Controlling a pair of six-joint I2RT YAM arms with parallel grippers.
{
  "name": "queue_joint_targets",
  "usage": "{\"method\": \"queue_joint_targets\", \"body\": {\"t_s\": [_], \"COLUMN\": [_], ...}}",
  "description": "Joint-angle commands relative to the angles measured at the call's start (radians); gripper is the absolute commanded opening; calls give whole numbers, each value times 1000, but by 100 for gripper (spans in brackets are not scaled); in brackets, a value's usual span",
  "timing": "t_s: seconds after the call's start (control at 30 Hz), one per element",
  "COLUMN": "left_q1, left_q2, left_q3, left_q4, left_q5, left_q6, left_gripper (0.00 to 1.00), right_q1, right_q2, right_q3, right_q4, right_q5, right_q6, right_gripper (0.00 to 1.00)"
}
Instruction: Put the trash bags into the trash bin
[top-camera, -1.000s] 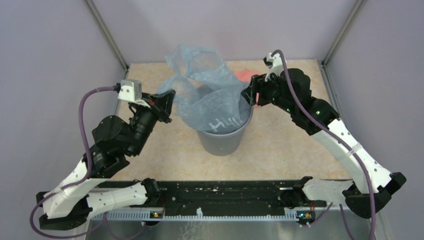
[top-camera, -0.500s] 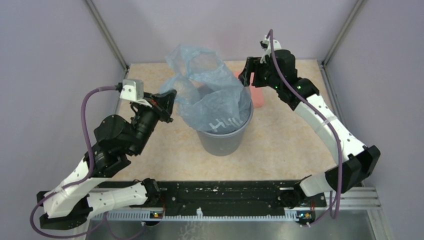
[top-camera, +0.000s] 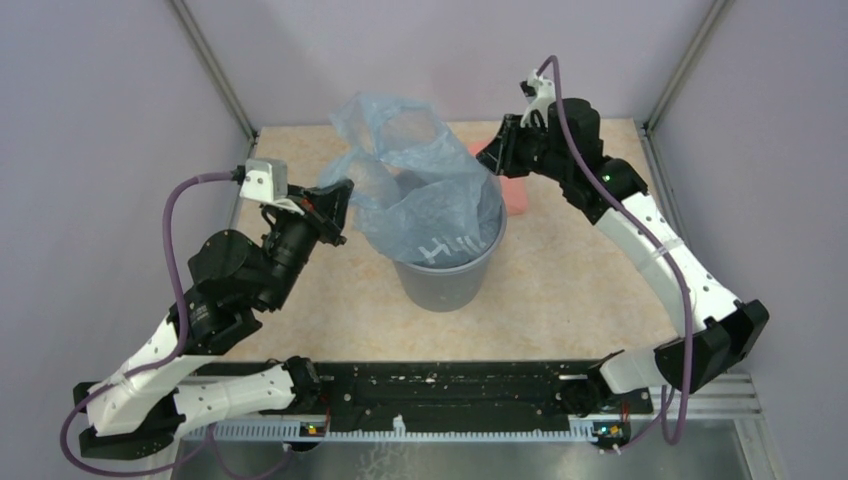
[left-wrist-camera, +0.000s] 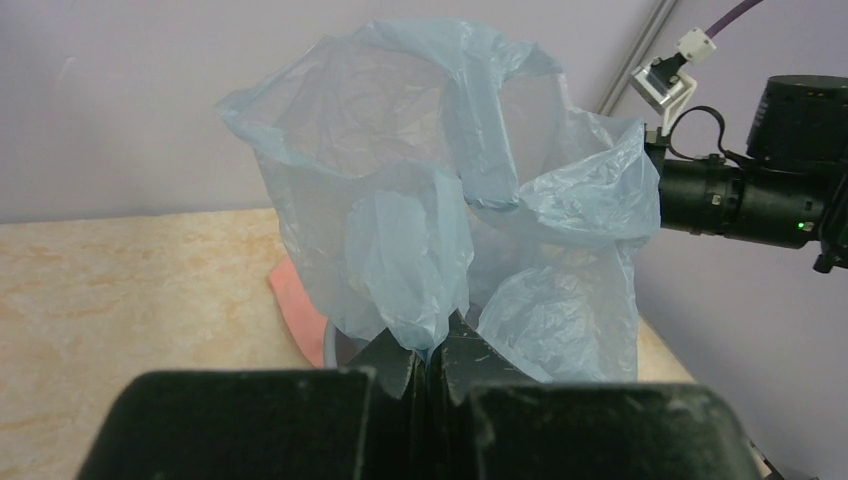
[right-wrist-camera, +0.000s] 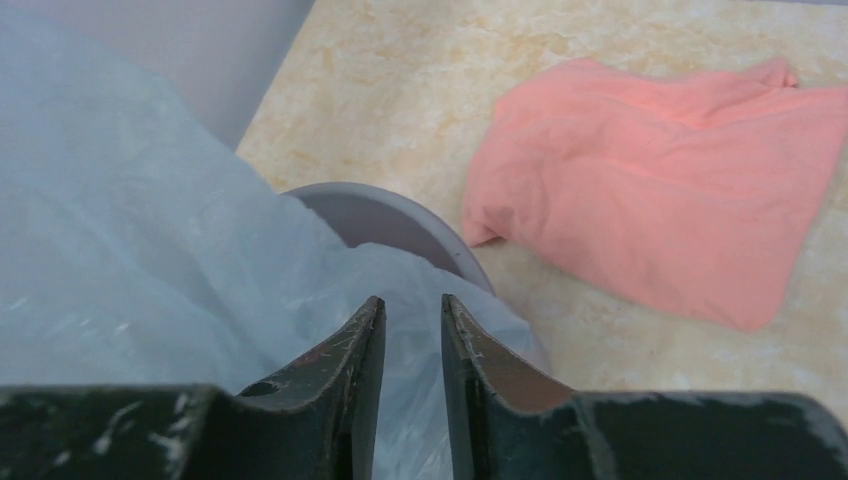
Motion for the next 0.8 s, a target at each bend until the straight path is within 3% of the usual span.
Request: {"method": "queue_joint_targets", "body": {"t_s": [0.0, 0.5, 0.77], "left_q1": [-2, -3, -2], "left_q2": [-11, -10, 1], "left_q3": [-8, -20, -34], "left_q4": [52, 66, 76], "left_q5": [3, 5, 6], "left_q6": [11, 18, 16], "left_gripper": [0, 0, 0], "right_q1": [5, 179, 194], "right_q2": [-72, -16, -45], "right_q3": [3, -78, -104], "right_q4": [-7, -70, -85], "right_q5": [-63, 126, 152], "right_q6": [9, -44, -41], "right_gripper": [26, 24, 23]}}
